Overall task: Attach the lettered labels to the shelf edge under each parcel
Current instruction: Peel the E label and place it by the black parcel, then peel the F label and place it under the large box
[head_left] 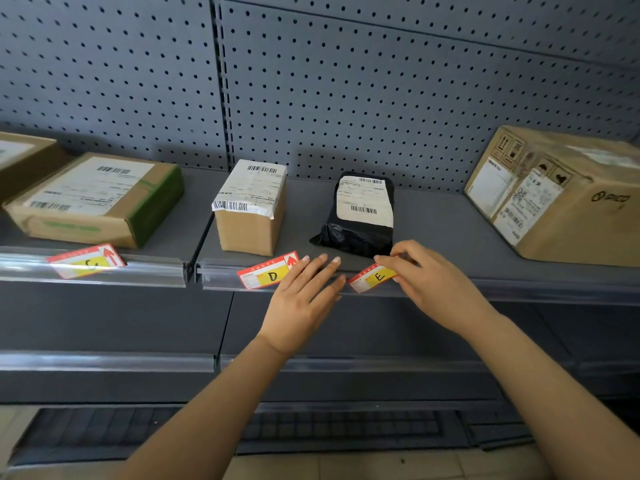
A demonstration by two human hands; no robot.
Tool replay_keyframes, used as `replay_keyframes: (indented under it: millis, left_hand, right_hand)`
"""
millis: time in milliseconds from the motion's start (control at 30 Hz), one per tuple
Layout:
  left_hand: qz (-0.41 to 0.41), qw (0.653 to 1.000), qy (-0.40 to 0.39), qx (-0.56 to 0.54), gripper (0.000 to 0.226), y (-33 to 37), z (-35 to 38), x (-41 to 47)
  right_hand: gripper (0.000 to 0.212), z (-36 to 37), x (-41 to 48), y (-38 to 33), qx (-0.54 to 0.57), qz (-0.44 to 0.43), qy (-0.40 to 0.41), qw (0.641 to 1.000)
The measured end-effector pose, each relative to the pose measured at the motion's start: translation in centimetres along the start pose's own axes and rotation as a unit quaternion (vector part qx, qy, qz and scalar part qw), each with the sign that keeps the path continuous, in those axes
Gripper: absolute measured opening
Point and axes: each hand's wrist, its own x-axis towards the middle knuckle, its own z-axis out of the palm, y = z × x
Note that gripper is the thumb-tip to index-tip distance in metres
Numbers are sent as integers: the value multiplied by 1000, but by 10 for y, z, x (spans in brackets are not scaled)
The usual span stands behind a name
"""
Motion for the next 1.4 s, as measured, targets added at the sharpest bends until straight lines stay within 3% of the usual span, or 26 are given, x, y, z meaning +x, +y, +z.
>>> replay_keyframes:
  millis: [233, 400, 567, 733, 1000, 1167, 1400]
  left_hand:
    - [-14, 1000, -23, 7, 28, 1, -2, 0]
    - [-31, 999, -38, 2, 27, 5, -9, 5]
    - [-135, 990, -35, -33, 38, 24, -37, 18]
    - [-285, 956, 47, 44, 40, 48, -88, 21]
    - [-429, 873, 55, 227, 45, 72, -163, -4]
    - [-474, 827, 72, 292, 44, 86, -205, -23]
    - [-482, 809, 101, 322, 46, 73, -252, -56]
  right_hand:
    - [48, 7, -10, 3, 28, 20, -2, 999]
    - [43, 7, -6, -2, 36, 24, 68, 997]
    - [36, 12, 12, -14, 82, -10, 138, 987]
    - [37, 15, 43, -46, 179, -58, 174, 967]
    - [43, 22, 79, -124, 339, -172, 126, 916]
    - [47, 21, 90, -176, 379, -235, 96, 890]
    - [49, 18, 114, -240, 400, -277, 91, 869]
